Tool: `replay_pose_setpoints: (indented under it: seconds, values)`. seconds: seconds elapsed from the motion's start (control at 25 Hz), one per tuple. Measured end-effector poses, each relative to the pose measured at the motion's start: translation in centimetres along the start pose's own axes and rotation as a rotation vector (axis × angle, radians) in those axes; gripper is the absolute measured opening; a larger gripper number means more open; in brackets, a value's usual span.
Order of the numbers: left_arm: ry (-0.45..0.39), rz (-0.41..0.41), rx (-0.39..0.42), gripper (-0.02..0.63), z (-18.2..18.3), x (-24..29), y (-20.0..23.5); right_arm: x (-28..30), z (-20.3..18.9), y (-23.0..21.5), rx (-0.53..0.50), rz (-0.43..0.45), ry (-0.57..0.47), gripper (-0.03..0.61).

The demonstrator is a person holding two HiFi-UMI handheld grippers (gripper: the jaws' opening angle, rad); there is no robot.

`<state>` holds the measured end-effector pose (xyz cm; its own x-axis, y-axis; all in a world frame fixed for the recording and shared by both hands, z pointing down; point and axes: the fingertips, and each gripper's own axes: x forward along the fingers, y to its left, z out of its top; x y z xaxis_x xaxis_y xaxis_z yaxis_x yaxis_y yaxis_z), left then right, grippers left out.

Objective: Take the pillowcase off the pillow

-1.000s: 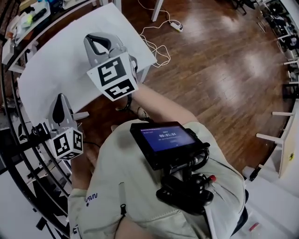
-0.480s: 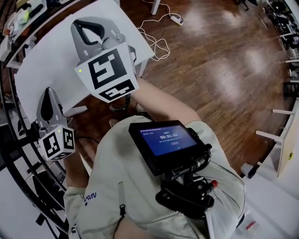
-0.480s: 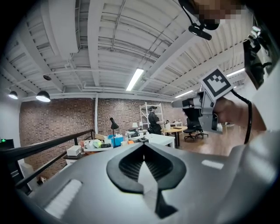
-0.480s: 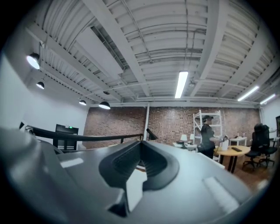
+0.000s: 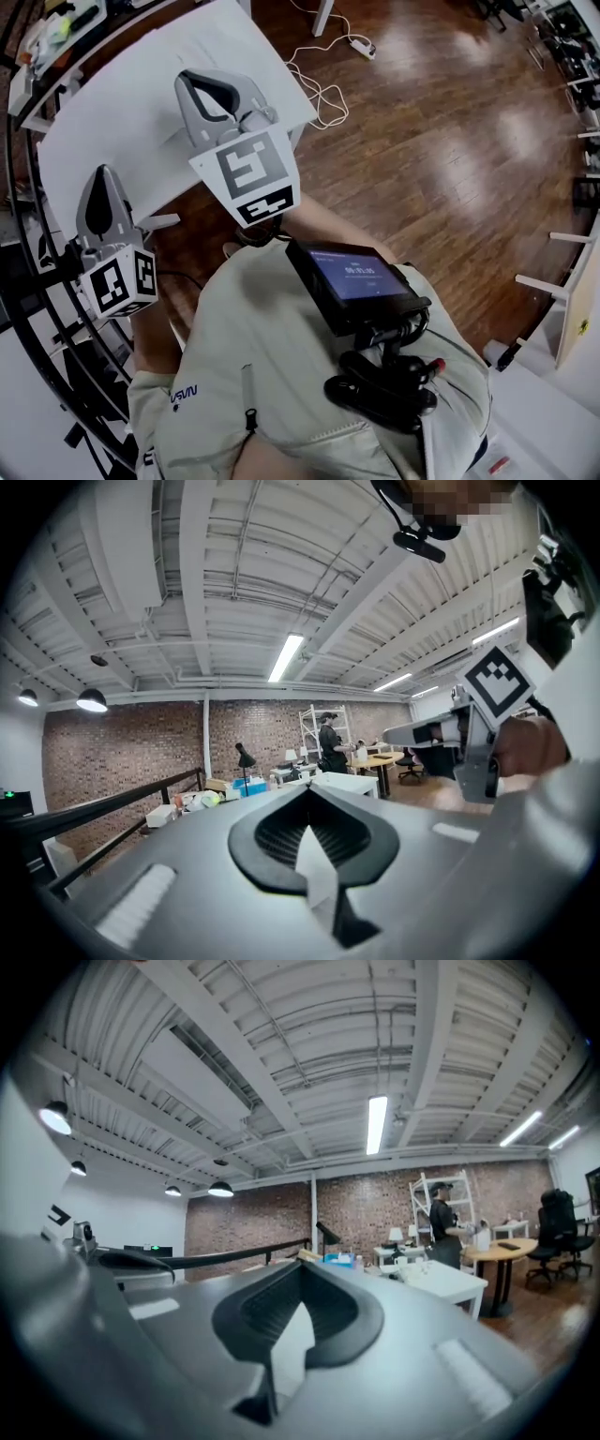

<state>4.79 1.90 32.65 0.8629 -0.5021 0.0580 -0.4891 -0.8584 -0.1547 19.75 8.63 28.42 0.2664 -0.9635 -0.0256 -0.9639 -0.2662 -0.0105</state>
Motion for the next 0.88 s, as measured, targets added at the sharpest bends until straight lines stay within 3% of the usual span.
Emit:
replay_pose_setpoints:
  seconds: [0.28, 0.56, 0.88]
  values:
    - [0.019, 0.048, 0.006, 0.006, -1.4, -0.6, 0.1, -1.7, -3.6, 1.3, 0.017, 0.025, 0.067, 0.002]
    - [0.088, 0.081, -0.017, 0.006, -5.2, -1.9, -0.8, -2.9, -8.1, 2.5, 0.051, 0.043, 0.128, 0.0]
    - [0.085, 0.061, -0.008, 0.005, -5.7, -2.5, -2.4, -3.2, -9.1, 1.6, 0.04, 0.029, 0.125, 0.0]
